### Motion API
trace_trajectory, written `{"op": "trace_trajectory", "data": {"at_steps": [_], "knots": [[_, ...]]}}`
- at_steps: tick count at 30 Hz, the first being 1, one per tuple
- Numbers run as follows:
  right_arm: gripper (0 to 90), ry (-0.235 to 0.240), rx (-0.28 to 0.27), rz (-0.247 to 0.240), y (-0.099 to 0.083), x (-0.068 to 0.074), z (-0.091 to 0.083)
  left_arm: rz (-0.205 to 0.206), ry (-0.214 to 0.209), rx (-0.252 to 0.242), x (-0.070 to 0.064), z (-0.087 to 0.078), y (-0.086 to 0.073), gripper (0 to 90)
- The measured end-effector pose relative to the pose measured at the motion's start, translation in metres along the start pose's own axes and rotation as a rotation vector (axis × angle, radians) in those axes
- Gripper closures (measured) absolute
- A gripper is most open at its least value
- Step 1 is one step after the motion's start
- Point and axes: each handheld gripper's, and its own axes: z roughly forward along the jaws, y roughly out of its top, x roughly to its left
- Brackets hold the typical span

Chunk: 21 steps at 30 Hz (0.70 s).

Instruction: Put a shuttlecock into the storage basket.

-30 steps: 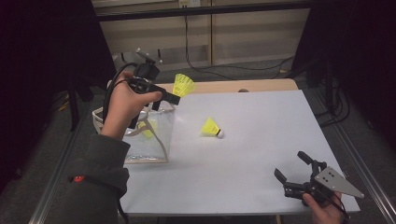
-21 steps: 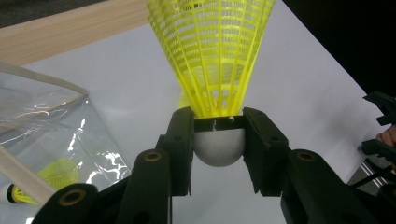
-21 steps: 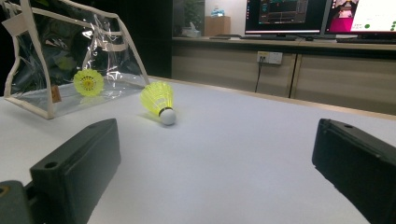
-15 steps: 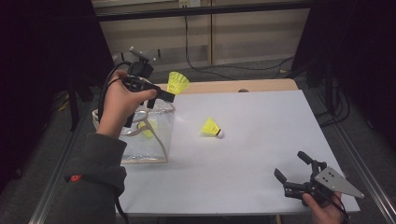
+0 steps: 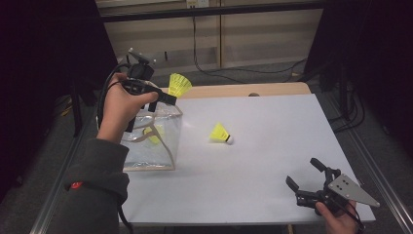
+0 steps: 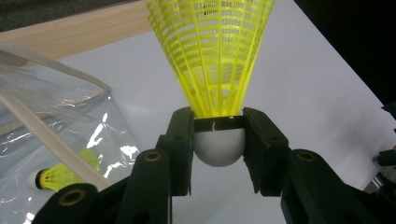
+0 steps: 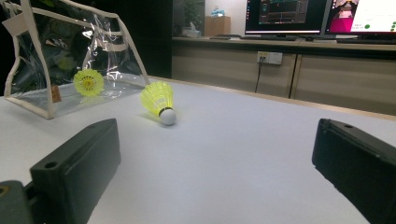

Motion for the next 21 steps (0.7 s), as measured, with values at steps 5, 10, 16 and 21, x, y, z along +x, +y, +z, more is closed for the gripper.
{"op": "trace_trajectory", "data": {"at_steps": [5, 10, 16, 21], "knots": [[1.0, -0.002, 0.000, 0.004, 0.000, 0.000, 0.000, -0.009, 0.009, -0.003, 0.004, -0.003, -0.001, 64.8], [1.0, 0.000, 0.000, 0.002, 0.000, 0.000, 0.000, -0.018, 0.022, -0.009, 0.008, -0.005, -0.002, 64.7], [1.0, -0.001, 0.000, 0.001, 0.000, 0.000, 0.000, -0.031, 0.038, -0.015, 0.013, -0.007, -0.004, 64.8], [1.0, -0.001, 0.002, 0.002, 0.000, 0.000, 0.000, -0.044, 0.053, -0.023, 0.016, -0.010, -0.005, 64.7]]}}
